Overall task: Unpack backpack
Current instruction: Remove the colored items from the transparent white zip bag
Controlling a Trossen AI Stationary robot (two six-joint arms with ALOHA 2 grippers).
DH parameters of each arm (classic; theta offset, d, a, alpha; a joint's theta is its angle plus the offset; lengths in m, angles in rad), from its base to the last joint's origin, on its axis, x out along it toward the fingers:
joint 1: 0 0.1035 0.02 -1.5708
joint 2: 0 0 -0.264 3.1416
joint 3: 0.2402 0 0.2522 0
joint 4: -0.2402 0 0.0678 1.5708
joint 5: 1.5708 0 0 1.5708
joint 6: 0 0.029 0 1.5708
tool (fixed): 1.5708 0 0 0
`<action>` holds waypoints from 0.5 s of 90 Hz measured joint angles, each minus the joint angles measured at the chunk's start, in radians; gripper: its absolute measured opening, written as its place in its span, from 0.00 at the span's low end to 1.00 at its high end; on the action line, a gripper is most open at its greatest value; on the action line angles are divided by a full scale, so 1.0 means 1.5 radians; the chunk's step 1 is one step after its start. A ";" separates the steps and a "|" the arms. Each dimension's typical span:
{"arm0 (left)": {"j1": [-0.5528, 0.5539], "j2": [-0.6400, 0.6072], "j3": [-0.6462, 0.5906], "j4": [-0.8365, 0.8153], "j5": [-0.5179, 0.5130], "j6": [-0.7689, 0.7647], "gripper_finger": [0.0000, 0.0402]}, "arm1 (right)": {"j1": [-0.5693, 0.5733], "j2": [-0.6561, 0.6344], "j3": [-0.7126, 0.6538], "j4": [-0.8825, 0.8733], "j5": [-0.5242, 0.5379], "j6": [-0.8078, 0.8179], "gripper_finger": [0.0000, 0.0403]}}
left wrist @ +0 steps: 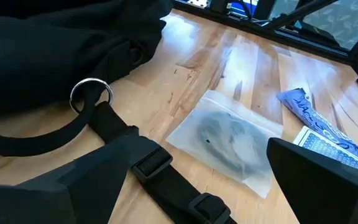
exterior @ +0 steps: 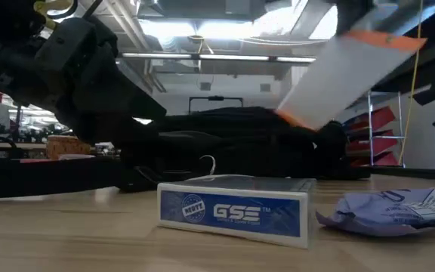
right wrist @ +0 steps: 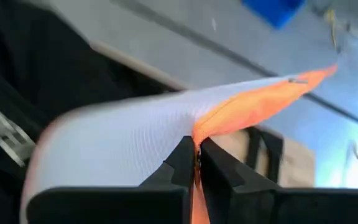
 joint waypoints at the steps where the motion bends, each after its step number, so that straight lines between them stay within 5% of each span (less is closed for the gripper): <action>1: 0.000 0.000 0.000 0.000 0.000 0.000 0.90 | -0.006 0.000 -0.004 0.000 -0.009 -0.003 0.00; 45: 0.001 0.000 0.000 0.000 0.000 0.000 0.90 | -0.191 -0.001 -0.184 0.002 -0.215 -0.101 0.00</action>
